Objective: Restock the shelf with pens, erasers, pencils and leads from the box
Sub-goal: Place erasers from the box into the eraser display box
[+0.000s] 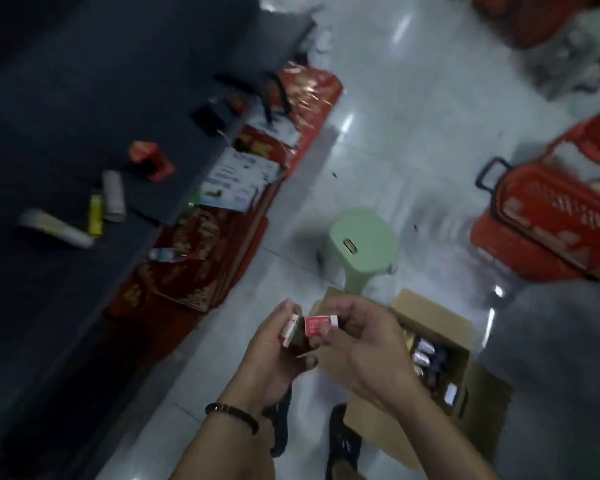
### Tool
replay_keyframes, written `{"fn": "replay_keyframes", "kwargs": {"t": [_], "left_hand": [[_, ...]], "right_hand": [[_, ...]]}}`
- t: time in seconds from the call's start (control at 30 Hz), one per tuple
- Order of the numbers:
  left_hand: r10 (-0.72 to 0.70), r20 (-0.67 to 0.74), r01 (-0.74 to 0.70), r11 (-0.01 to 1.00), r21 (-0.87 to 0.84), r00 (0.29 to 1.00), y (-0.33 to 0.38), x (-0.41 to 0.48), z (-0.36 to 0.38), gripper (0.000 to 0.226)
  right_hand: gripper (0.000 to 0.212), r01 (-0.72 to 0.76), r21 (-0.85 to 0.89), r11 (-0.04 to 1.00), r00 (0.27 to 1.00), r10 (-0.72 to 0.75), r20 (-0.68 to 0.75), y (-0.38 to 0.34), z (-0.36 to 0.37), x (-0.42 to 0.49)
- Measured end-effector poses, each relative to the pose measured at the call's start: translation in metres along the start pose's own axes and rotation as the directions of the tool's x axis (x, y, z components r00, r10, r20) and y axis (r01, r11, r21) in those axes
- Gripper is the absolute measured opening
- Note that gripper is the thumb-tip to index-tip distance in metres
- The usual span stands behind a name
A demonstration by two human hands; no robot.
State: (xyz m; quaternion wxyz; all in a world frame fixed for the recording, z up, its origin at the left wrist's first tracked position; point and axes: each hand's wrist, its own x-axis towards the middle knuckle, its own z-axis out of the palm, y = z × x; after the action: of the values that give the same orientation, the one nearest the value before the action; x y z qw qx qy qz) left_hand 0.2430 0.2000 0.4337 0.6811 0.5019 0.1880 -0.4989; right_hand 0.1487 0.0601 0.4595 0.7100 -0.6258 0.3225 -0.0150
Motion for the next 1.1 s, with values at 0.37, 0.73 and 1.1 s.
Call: {"fn": "replay_keyframes", "kwargs": {"t": [0.37,0.73,1.1], "left_hand": [[0.44,-0.282,-0.521,0.766,-0.378,0.852,0.106,-0.272,-0.123,0.011],[0.719,-0.396,-0.758,0.647,0.079,0.572,0.149,-0.481,-0.316,0.048],[0.748,-0.401,-0.792,0.605,0.08,0.53,0.207,-0.553,-0.443,0.027]], "right_hand": [[0.013,0.256,0.066,0.964,0.888,-0.262,0.378,-0.176,0.231,-0.097],[0.03,0.774,-0.01,0.633,0.551,-0.667,0.502,-0.187,0.499,-0.232],[0.046,0.897,0.186,0.401,0.23,-0.784,0.577,-0.196,0.649,-0.246]]}}
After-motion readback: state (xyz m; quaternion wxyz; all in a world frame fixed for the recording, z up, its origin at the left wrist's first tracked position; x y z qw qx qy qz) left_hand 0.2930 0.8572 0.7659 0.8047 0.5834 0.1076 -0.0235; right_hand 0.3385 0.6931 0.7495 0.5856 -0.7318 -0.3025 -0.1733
